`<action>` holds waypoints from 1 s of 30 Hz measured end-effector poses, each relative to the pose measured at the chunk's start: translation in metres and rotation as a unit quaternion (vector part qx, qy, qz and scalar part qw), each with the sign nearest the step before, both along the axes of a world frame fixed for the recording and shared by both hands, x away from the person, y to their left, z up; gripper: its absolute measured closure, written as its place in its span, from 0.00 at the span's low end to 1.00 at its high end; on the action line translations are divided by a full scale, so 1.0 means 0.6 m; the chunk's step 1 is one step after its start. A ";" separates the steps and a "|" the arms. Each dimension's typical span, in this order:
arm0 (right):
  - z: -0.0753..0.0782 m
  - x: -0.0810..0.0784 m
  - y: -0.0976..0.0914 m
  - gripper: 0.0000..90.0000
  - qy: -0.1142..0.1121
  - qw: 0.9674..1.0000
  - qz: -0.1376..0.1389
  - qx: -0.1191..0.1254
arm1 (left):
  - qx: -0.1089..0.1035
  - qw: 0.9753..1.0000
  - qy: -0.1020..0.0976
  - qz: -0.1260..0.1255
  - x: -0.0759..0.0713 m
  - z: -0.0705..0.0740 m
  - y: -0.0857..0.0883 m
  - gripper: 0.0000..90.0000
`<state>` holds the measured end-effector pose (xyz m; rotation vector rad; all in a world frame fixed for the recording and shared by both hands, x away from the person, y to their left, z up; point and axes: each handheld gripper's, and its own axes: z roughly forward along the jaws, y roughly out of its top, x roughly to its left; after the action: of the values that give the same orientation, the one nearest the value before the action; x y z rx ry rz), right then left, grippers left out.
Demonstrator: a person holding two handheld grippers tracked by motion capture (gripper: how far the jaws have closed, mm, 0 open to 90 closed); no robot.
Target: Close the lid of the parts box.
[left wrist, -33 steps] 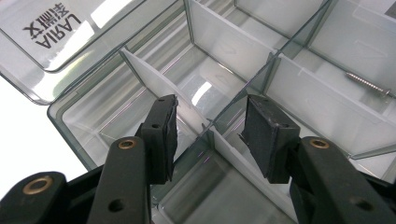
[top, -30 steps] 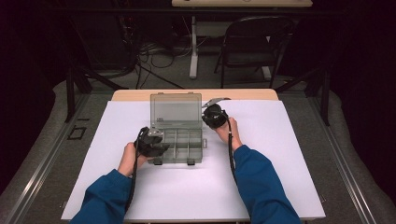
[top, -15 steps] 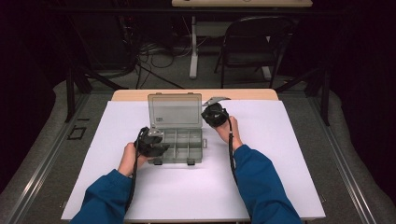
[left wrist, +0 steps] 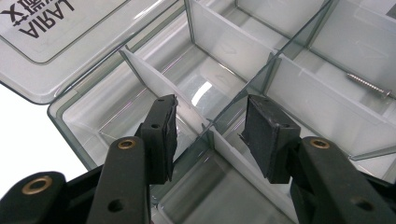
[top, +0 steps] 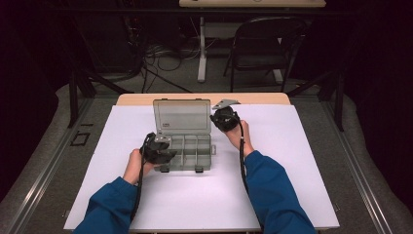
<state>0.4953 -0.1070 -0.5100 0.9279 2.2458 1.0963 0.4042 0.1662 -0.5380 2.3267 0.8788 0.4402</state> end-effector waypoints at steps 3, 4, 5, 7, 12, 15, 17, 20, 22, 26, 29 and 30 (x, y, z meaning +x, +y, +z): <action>0.007 -0.004 0.000 1.00 -0.011 1.000 0.000 0.004 | 0.000 1.000 0.001 -0.001 0.000 0.000 0.000 0.61; 0.009 -0.005 -0.001 1.00 -0.011 1.000 0.002 0.005 | 0.000 1.000 0.001 -0.001 0.000 0.000 0.000 0.61; 0.012 -0.006 -0.002 1.00 -0.016 1.000 0.004 0.005 | 0.000 1.000 0.000 -0.001 0.000 0.000 0.000 0.61; 0.016 -0.009 -0.003 1.00 -0.019 1.000 0.005 0.009 | 0.001 1.000 0.000 0.000 0.000 0.000 0.000 0.61; 0.023 -0.012 -0.005 1.00 -0.030 0.999 0.009 0.015 | -0.002 1.000 0.003 0.005 0.000 -0.001 -0.002 0.58; 0.023 -0.013 -0.008 1.00 -0.030 0.999 0.011 0.017 | -0.009 1.000 0.006 0.008 0.002 0.000 -0.002 0.55; 0.023 -0.013 -0.010 1.00 -0.029 0.999 0.010 0.021 | -0.012 1.000 0.002 0.012 0.002 0.006 -0.001 0.43; 0.020 -0.012 -0.013 1.00 -0.029 0.999 0.010 0.027 | -0.035 0.999 -0.017 0.024 0.004 0.024 0.009 0.30; 0.019 -0.012 -0.016 1.00 -0.025 0.999 0.008 0.029 | -0.051 0.998 -0.031 0.033 0.006 0.036 0.020 0.24; 0.018 -0.011 -0.019 1.00 -0.024 0.999 0.013 0.034 | -0.087 0.993 -0.049 0.066 0.032 0.056 0.051 0.15; 0.013 -0.009 -0.011 1.00 -0.021 0.999 0.013 0.023 | -0.083 0.993 -0.026 0.081 0.061 0.051 0.066 0.16; 0.010 -0.008 -0.011 1.00 -0.017 1.000 0.011 0.022 | -0.075 0.994 -0.024 0.078 0.060 0.050 0.064 0.18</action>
<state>0.4907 -0.1134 -0.5040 0.8959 2.2174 1.1679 0.4401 0.2044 -0.5083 2.1113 1.0370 0.4767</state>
